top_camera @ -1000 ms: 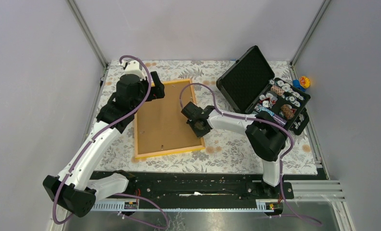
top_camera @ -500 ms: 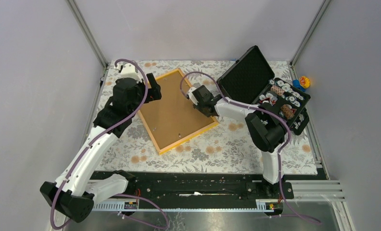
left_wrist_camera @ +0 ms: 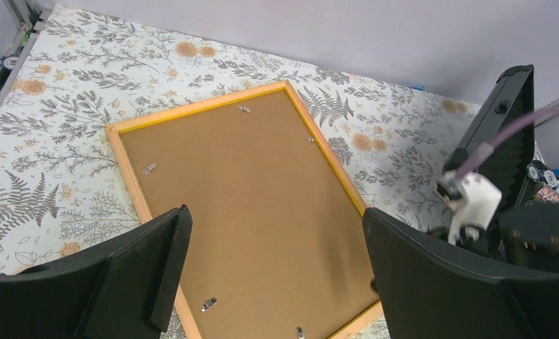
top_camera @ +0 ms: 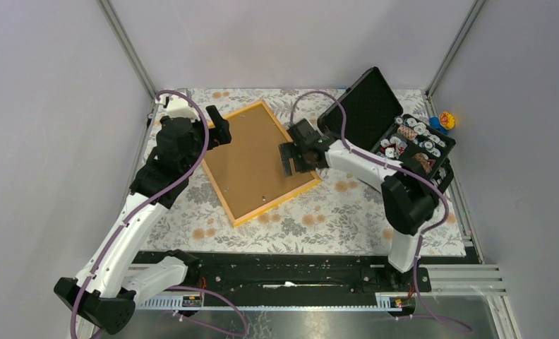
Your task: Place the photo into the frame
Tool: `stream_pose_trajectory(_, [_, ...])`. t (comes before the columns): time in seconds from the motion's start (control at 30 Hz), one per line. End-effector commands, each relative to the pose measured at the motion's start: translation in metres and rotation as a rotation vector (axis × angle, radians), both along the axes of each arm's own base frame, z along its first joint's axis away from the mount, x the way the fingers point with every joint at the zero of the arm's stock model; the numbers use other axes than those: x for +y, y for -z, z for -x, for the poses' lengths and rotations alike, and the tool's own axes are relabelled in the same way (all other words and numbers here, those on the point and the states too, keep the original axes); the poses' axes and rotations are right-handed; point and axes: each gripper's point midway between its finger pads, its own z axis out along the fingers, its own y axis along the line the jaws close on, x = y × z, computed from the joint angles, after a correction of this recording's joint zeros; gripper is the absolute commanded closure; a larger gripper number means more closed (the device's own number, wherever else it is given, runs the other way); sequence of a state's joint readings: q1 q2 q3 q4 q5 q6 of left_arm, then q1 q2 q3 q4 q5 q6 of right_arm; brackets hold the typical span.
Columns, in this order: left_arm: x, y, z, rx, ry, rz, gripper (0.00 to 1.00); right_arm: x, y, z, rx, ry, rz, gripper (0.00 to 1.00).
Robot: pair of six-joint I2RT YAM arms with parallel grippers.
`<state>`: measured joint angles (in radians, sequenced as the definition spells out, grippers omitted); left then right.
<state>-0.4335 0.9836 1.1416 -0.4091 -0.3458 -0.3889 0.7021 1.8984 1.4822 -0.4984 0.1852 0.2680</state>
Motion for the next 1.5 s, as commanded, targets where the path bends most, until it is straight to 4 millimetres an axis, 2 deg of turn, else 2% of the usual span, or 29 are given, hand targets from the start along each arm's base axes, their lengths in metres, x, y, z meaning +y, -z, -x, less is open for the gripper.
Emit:
stream_pose_trajectory(0.0, [-0.001,-0.012,-0.003,-0.049,-0.003,0.02,0.01,0.035,0.0,0.078,0.307,0.203,-0.357,0.01])
stream_pose_trajectory(0.17, [-0.003,-0.01,-0.004,-0.043,0.001,0.02,0.01,0.062,0.018,0.113,0.389,0.337,-0.397,0.0])
stream_pose_trajectory(0.27, [-0.001,-0.012,-0.003,-0.049,-0.003,0.02,0.01,0.071,0.031,0.118,0.386,0.388,-0.364,0.0])
stream_pose_trajectory(0.47, [-0.001,-0.014,-0.002,-0.055,-0.003,0.022,0.01,0.052,0.063,0.096,0.282,0.528,-0.248,0.0])
stream_pose_trajectory(0.53, [0.0,-0.014,-0.002,-0.056,-0.004,0.021,0.01,0.052,0.07,0.092,0.276,0.536,-0.228,0.02])
stream_pose_trajectory(0.7, [-0.001,-0.014,-0.001,-0.057,-0.002,0.022,0.01,0.065,0.08,0.088,0.307,0.51,-0.221,0.12])
stream_pose_trajectory(0.8, [0.0,-0.015,-0.002,-0.057,-0.004,0.021,0.01,0.063,0.087,0.09,0.311,0.496,-0.195,0.28])
stream_pose_trajectory(0.87, [0.0,-0.014,-0.002,-0.056,-0.004,0.019,0.01,0.058,0.09,0.092,0.311,0.48,-0.175,0.45])
stream_pose_trajectory(0.97, [-0.001,-0.013,-0.002,-0.053,-0.001,0.019,0.01,0.049,0.091,0.091,0.276,0.442,-0.137,0.52])
stream_pose_trajectory(1.1, [-0.002,-0.012,-0.003,-0.051,0.002,0.018,0.01,0.034,0.083,0.071,0.143,0.318,-0.025,0.62])
stream_pose_trajectory(1.2, [-0.003,-0.011,-0.004,-0.046,0.002,0.018,0.01,0.018,0.075,0.051,0.034,0.193,0.105,0.73])
stream_pose_trajectory(1.33, [-0.004,-0.009,-0.004,-0.042,0.01,0.02,0.01,0.005,0.066,0.028,-0.04,0.118,0.173,0.74])
stream_pose_trajectory(1.47, [-0.004,-0.01,-0.004,-0.045,0.006,0.019,0.01,-0.008,0.056,0.009,-0.044,0.128,0.165,0.7])
